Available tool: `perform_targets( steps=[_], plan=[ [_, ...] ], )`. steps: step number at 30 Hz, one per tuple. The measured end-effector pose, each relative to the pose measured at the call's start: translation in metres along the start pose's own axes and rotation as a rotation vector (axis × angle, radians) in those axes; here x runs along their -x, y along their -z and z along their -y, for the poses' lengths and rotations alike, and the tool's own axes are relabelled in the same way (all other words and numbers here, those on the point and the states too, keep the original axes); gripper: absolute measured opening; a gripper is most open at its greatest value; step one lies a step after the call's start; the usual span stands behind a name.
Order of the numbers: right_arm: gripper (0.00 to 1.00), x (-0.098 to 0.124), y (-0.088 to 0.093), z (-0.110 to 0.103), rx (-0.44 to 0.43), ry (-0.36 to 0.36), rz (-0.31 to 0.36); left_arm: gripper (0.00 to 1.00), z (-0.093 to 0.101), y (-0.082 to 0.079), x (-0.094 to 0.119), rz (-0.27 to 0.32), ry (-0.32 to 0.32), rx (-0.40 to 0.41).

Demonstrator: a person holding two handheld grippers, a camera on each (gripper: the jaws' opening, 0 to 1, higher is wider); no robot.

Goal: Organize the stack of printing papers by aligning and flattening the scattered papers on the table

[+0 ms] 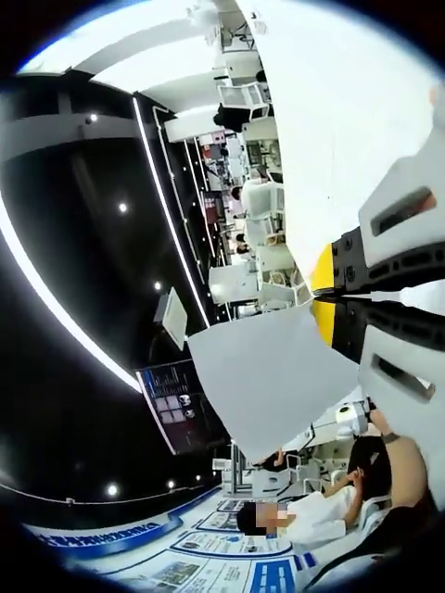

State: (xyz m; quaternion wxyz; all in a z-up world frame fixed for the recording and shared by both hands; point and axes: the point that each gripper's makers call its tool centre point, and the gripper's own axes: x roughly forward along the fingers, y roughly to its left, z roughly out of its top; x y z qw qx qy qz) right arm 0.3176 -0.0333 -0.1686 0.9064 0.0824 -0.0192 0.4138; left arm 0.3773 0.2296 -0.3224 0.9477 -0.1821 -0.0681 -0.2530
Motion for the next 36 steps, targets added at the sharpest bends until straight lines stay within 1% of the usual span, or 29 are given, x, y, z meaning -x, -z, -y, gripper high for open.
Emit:
perform_targets(
  steps=[5,9,10,11,15,16,19,23,26,32,36],
  plan=[
    [0.0,0.002,0.005,-0.004,-0.015,-0.027,-0.026,0.06,0.0,0.0,0.0,0.0,0.0,0.001],
    [0.0,0.0,0.013,-0.005,-0.036,-0.035,-0.063,0.06,0.0,0.0,0.0,0.001,0.001,0.001],
    [0.0,-0.005,-0.001,-0.012,-0.04,-0.036,-0.074,0.06,0.0,0.0,0.0,0.001,0.001,0.001],
    [0.0,-0.007,-0.003,-0.011,-0.042,-0.037,-0.078,0.06,-0.001,0.0,0.0,0.001,0.001,0.001],
    [0.0,-0.013,0.0,-0.008,-0.073,-0.06,-0.107,0.06,-0.001,0.0,0.0,0.0,0.002,0.001],
    [0.0,-0.015,0.004,-0.008,-0.083,-0.064,-0.117,0.06,-0.001,0.0,-0.001,0.0,0.002,0.0],
    [0.0,-0.023,0.008,-0.004,-0.095,-0.061,-0.14,0.06,-0.001,0.0,-0.001,0.001,0.002,0.001],
    [0.0,-0.038,0.02,0.003,-0.082,-0.051,-0.227,0.06,-0.001,0.0,0.0,0.001,0.002,0.001],
    [0.0,-0.048,0.029,0.008,-0.08,-0.048,-0.279,0.06,-0.001,0.0,0.0,0.0,0.003,0.001],
    [0.0,-0.069,0.037,0.016,-0.094,-0.043,-0.312,0.06,0.0,0.0,0.0,0.001,0.005,0.001],
    [0.0,-0.082,0.041,0.019,-0.077,-0.029,-0.331,0.06,0.0,0.0,0.001,0.0,0.006,0.003]
  ],
)
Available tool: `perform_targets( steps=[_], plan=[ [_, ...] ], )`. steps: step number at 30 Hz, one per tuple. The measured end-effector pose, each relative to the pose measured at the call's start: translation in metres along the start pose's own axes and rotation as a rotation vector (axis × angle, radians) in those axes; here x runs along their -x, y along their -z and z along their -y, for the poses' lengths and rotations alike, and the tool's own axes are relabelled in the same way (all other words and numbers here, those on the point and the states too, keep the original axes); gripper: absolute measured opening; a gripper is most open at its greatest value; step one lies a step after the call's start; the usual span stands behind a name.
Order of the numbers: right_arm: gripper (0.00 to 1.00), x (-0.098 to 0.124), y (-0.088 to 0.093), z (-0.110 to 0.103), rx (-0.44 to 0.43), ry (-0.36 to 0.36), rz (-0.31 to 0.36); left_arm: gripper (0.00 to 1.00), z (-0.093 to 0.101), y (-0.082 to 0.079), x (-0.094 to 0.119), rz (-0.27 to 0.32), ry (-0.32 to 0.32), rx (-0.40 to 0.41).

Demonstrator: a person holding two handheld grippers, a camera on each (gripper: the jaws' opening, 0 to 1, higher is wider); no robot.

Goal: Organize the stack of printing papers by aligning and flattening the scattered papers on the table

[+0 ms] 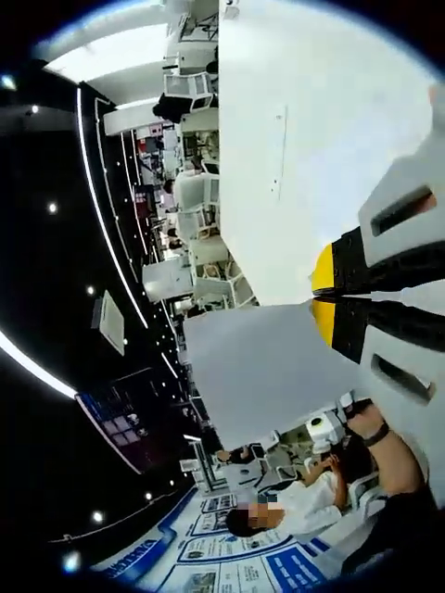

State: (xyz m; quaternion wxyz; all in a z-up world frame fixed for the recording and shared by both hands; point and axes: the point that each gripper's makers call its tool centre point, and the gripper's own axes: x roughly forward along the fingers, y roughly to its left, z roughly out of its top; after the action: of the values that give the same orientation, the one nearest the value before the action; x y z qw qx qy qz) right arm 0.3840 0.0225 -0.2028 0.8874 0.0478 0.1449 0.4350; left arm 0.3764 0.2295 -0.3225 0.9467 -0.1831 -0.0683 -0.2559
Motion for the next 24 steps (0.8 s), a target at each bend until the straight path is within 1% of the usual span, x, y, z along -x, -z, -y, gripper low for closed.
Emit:
perform_targets(
  steps=[5,8,14,22,24],
  plan=[
    [0.0,-0.014,-0.001,0.0,0.006,0.005,-0.009,0.06,0.0,0.0,0.0,-0.002,0.002,-0.001],
    [0.0,-0.024,-0.001,0.003,0.007,0.009,-0.029,0.06,0.0,0.0,0.0,-0.004,0.003,-0.003],
    [0.0,-0.042,0.003,0.019,0.027,0.068,-0.071,0.06,0.002,0.001,0.0,-0.009,0.005,-0.005],
    [0.0,-0.055,0.003,0.028,0.025,0.087,-0.088,0.06,0.002,0.001,0.0,-0.01,0.004,-0.002],
    [0.0,-0.056,0.007,0.023,0.041,0.103,-0.092,0.06,0.002,0.001,0.0,-0.009,0.003,-0.001]
  ],
)
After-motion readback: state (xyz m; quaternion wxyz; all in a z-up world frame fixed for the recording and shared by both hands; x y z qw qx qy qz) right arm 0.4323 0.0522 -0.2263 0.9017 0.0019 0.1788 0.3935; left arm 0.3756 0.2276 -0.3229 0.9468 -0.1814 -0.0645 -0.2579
